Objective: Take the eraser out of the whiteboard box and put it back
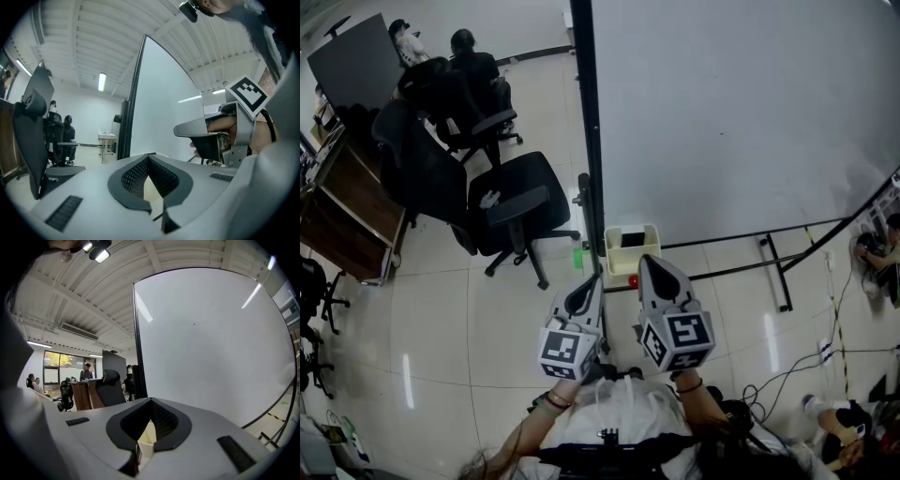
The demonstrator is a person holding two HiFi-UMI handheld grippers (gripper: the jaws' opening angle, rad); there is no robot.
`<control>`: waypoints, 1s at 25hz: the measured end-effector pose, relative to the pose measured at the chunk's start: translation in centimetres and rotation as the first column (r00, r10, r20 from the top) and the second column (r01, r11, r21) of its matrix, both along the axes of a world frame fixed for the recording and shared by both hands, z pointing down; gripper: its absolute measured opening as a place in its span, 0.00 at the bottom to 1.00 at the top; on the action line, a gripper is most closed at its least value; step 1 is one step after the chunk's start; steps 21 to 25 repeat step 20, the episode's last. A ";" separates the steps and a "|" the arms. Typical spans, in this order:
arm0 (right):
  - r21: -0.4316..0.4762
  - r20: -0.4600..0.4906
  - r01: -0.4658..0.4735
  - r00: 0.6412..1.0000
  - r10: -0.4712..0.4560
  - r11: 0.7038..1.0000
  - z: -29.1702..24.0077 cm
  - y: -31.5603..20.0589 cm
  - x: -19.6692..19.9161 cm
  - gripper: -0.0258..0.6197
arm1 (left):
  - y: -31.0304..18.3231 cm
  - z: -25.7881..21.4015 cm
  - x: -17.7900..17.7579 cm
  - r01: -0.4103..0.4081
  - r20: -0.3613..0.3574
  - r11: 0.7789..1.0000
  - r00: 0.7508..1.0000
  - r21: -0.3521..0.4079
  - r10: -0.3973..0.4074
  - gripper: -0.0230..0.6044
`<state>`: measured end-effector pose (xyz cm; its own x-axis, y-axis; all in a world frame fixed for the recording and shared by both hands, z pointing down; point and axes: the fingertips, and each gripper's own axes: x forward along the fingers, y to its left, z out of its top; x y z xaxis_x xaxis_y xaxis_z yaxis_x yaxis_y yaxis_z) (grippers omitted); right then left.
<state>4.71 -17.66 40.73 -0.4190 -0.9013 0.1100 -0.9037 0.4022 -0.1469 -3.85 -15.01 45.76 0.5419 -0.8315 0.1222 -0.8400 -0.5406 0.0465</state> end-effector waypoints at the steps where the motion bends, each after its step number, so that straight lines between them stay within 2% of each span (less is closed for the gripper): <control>1: -0.002 -0.004 0.000 1.000 0.000 1.000 0.1 0.0 0.0 0.04 | 0.0 0.0 0.0 0.000 0.000 1.000 1.000 -0.001 0.000 0.01; 25: -0.025 -0.016 0.006 1.000 -0.007 1.000 0.7 -0.1 -0.2 0.04 | -0.1 0.3 0.0 0.004 0.004 1.000 1.000 0.002 -0.004 0.01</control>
